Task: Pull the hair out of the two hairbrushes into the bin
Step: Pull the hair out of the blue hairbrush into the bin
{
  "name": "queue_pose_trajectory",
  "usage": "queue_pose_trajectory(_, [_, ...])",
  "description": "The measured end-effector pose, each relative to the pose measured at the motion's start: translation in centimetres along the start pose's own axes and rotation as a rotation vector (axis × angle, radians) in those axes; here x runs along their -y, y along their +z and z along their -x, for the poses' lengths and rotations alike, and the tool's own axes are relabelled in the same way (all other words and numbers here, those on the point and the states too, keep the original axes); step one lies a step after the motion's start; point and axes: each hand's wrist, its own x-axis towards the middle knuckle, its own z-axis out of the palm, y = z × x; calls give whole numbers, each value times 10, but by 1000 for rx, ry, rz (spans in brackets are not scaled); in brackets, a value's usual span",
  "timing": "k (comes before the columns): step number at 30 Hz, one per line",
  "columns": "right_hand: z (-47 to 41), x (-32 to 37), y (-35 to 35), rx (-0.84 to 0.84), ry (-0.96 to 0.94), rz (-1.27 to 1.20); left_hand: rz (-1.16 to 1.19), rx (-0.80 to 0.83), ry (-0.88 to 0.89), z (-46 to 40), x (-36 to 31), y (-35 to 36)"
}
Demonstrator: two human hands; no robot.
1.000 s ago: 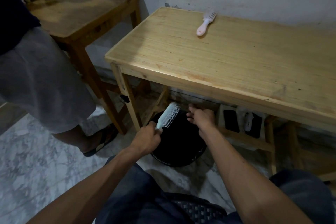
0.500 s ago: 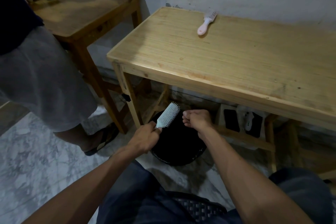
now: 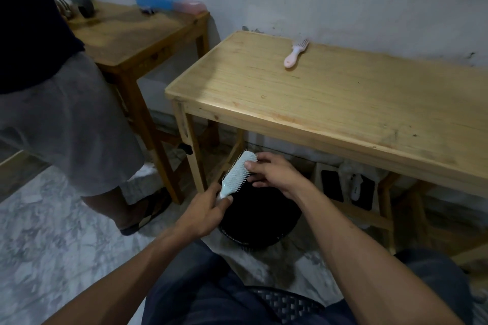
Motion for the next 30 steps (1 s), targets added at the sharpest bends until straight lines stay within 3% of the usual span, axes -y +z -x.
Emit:
queue_pose_trajectory(4, [15, 30, 21, 123, -123, 103, 47, -110, 83, 27, 7, -10])
queue_pose_trajectory(8, [32, 73, 37, 141, -220, 62, 73, -308, 217, 41, -7, -31])
queue_pose_trajectory(14, [47, 152, 23, -36, -384, 18, 115, -493, 373, 35, -52, -65])
queue_pose_trajectory(19, [50, 193, -10, -158, -385, -92, 108, -619, 438, 4, -111, -73])
queue_pose_trajectory(24, [54, 202, -43, -161, -346, -106, 94, -621, 437, -32, -166, -59])
queue_pose_trajectory(30, [27, 202, -113, -358, -313, -162, -13, -453, 474, -73, -209, -36])
